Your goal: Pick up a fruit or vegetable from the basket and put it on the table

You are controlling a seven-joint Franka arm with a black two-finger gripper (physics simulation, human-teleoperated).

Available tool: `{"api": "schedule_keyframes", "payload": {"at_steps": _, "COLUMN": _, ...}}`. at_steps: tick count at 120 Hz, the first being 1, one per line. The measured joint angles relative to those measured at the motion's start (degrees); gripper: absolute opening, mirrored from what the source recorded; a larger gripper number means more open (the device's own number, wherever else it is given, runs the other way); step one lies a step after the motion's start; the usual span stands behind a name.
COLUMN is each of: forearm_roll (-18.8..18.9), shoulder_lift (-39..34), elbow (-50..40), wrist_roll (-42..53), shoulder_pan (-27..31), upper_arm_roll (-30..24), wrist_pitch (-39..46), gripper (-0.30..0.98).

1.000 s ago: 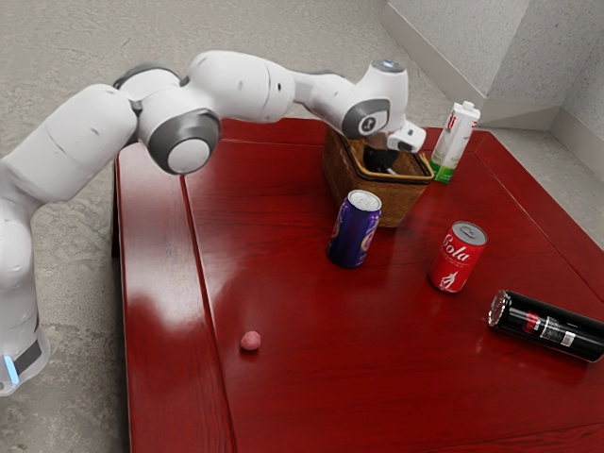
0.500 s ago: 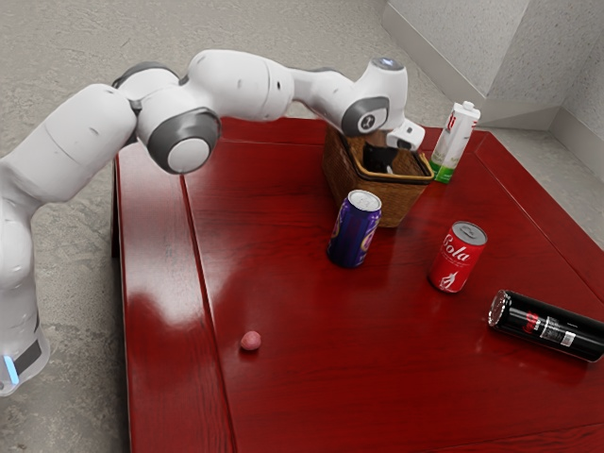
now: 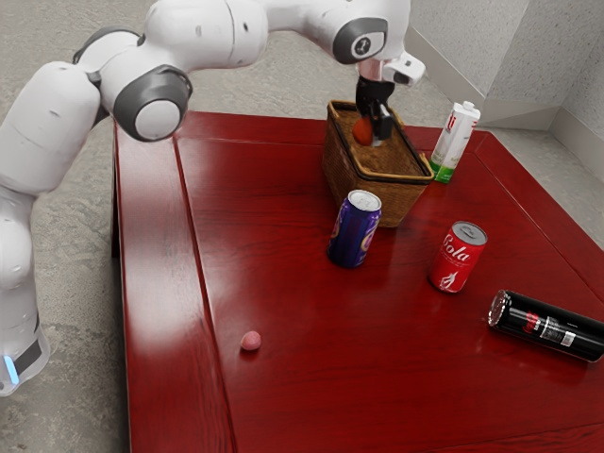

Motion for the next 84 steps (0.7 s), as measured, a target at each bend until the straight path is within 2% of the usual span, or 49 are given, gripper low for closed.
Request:
{"api": "schedule_keyframes", "payload": {"at_steps": 7, "forearm_roll": 0.52, "shoulder_lift": -2.79, "elbow": -2.23, "wrist_roll": 0.02, "shoulder_pan": -4.47, "upper_arm_roll": 4.64, "wrist_pitch": -2.33, "gripper": 0.32}}
{"api": "schedule_keyframes", "payload": {"at_steps": 13, "forearm_roll": 1.07, "shoulder_lift": -6.4, "elbow": -6.42, "wrist_roll": 0.02, "shoulder_pan": -6.25, "upper_arm_roll": 6.51, "wrist_pitch": -3.76, "gripper": 0.32}}
{"api": "schedule_keyframes", "payload": {"at_steps": 29, "forearm_roll": 5.51, "shoulder_lift": -19.32, "elbow": -20.72, "wrist_roll": -0.41, "shoulder_pan": -7.04, "upper_arm_roll": 7.18, "wrist_pitch": -6.05, "gripper": 0.32}}
{"api": "schedule_keyframes", "payload": {"at_steps": 42, "forearm_roll": 8.45, "shoulder_lift": -25.31, "elbow": -32.18, "wrist_roll": -0.82, "shoulder_pan": -5.85, "upper_arm_roll": 7.08, "wrist_pitch": -5.5, "gripper": 0.32}}
{"api": "schedule_keyframes", "payload": {"at_steps": 57, "forearm_roll": 9.8, "shoulder_lift": -25.71, "elbow": -42.15, "wrist_roll": -1.35, "shoulder_pan": -2.96, "upper_arm_roll": 7.17, "wrist_pitch": 0.0, "gripper": 0.34}}
{"api": "schedule_keyframes", "payload": {"at_steps": 75, "forearm_roll": 10.09, "shoulder_lift": -22.4, "elbow": -45.52, "wrist_roll": -1.92, "shoulder_pan": 0.42, "upper_arm_roll": 7.25, "wrist_pitch": 8.15, "gripper": 0.34}}
{"api": "schedule_keyframes", "payload": {"at_steps": 84, "forearm_roll": 9.21, "shoulder_lift": -19.89, "elbow": -45.83, "wrist_roll": -2.2, "shoulder_pan": -0.39, "upper_arm_roll": 7.44, "wrist_pitch": 12.21, "gripper": 0.34}}
